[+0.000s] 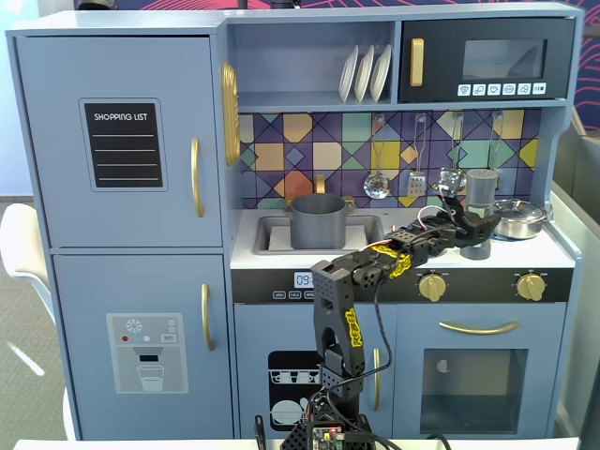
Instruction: Put salt in the gray recipient
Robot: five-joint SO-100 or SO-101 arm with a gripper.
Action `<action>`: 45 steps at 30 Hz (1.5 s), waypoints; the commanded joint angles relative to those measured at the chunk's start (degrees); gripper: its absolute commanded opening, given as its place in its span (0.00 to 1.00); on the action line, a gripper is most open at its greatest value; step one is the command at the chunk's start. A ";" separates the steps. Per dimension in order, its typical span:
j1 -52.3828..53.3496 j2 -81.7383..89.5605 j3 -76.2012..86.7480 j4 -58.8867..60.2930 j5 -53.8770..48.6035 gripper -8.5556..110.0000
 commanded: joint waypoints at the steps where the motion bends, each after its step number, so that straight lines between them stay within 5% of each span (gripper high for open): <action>1: -0.18 -2.64 -8.44 -2.02 0.35 0.52; 15: -0.88 -12.13 -19.25 -0.79 0.70 0.49; 18: -1.32 -12.30 -19.60 0.62 0.97 0.41; 22: -2.46 -11.95 -20.30 3.78 -0.44 0.07; 33: -4.39 -8.26 -24.17 4.04 4.48 0.07; 40: -12.39 0.44 -34.80 25.22 25.05 0.07; 45: -19.95 7.21 -34.63 35.86 59.59 0.07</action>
